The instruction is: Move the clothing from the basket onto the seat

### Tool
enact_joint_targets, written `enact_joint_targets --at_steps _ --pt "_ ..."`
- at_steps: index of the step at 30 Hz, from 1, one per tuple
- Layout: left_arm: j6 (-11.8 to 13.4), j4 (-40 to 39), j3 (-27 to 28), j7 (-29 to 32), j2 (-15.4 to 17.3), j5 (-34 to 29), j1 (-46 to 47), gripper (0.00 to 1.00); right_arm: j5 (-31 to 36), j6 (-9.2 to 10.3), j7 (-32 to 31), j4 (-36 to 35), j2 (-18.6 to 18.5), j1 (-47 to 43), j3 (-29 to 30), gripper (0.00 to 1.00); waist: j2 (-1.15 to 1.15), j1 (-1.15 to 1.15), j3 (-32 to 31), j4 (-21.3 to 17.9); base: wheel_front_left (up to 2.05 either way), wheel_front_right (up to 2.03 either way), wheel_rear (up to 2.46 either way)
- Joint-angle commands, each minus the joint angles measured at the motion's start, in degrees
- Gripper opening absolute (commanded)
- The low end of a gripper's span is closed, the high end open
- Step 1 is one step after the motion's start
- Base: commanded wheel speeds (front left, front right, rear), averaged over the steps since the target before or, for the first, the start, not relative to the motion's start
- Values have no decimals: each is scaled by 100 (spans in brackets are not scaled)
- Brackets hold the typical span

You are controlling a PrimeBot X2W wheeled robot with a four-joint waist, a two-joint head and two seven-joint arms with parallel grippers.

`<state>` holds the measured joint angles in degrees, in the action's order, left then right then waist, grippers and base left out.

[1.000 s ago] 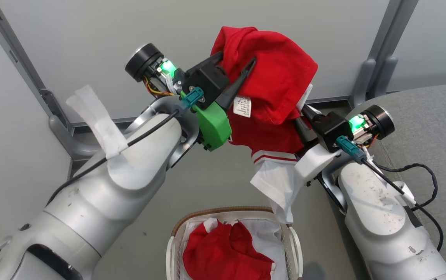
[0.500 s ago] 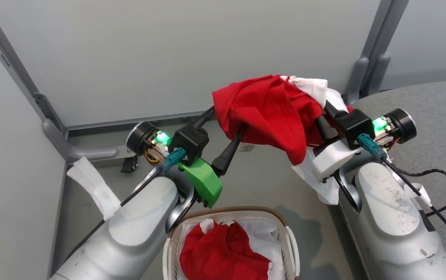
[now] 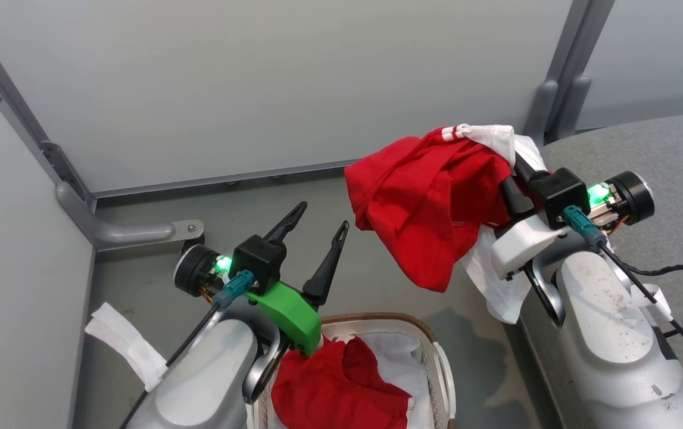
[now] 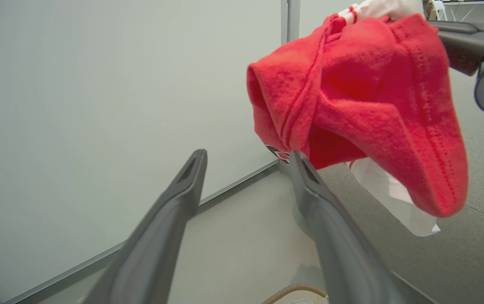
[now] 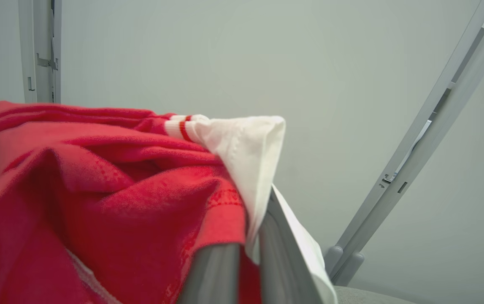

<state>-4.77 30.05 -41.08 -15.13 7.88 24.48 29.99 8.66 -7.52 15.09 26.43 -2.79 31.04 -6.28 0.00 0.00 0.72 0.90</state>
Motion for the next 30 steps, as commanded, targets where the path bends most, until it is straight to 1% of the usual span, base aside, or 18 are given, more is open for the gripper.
enact_joint_targets --at_steps 1,10,16,24,30 --pt "-29 -15 111 -1 -21 -49 -138 100 32 6 13 -15 -18 -94 20 0 0 0 6 -7 0 0 0" --pt "-149 -99 643 -3 -203 -236 -533 100 48 6 13 -42 -19 -138 123 0 0 0 46 -87 0 0 0" --pt "-203 -209 862 -3 -299 -389 -645 100 86 6 13 -57 -19 -119 290 0 0 0 209 -395 0 0 0" --pt "-236 -322 1053 -2 -381 -658 -657 100 96 7 13 -122 -19 9 437 0 0 0 631 -1310 0 0 0" --pt "-264 -332 1053 -2 -408 -837 -550 100 60 7 13 -154 -17 10 552 0 0 0 871 -1970 0 0 0"
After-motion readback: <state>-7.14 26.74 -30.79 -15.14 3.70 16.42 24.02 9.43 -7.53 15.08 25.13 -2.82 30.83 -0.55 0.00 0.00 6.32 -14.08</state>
